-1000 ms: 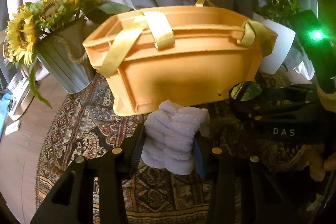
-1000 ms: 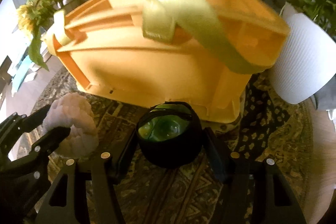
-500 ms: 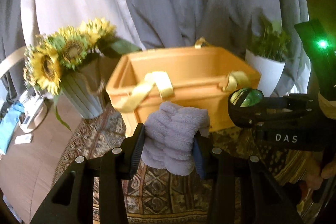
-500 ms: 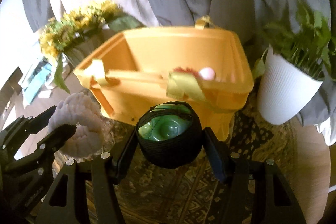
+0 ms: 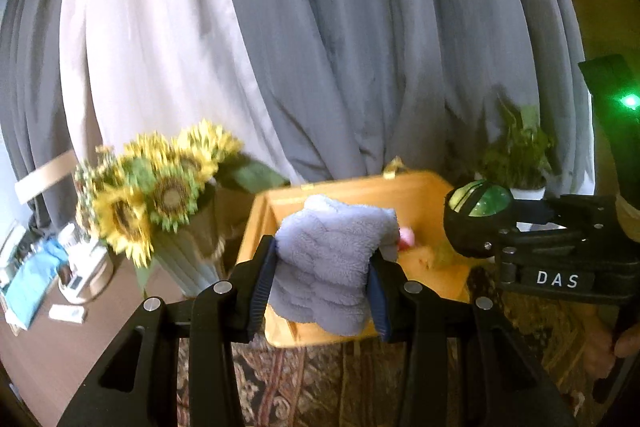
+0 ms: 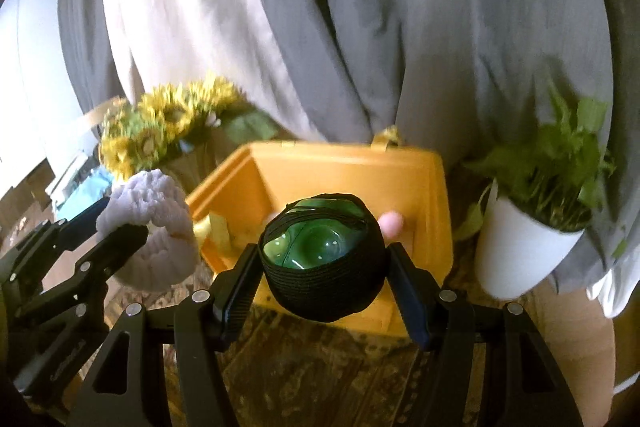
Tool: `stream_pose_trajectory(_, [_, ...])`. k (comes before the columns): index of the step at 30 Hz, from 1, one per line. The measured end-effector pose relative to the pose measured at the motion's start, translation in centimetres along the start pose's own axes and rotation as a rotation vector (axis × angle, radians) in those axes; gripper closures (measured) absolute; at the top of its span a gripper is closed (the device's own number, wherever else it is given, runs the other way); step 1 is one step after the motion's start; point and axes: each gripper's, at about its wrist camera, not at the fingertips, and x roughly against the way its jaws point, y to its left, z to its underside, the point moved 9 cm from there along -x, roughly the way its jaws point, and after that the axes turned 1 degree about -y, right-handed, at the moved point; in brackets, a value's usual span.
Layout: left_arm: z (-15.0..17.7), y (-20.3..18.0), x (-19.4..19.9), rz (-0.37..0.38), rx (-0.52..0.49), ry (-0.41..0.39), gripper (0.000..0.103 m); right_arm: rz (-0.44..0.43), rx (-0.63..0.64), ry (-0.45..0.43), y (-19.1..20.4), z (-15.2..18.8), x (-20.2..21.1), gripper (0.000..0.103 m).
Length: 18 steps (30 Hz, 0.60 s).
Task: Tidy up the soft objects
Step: 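Carry both held items over the orange crate and open both tools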
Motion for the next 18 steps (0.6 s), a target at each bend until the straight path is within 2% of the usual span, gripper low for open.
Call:
stream_pose_trajectory(8, [-3.4,0.4,-1.4,-0.021,-0.03,-0.073,0.061,0.029,0.003,-0.076,-0.8,-3.6,-0.4,0.039])
stream_pose_trajectory(18, [-4.9,0.8,-5.6,-0.031,-0.045,-0.063,0.061,0.058,0.015,-0.057,-1.9,-5.6,-4.0,0.039])
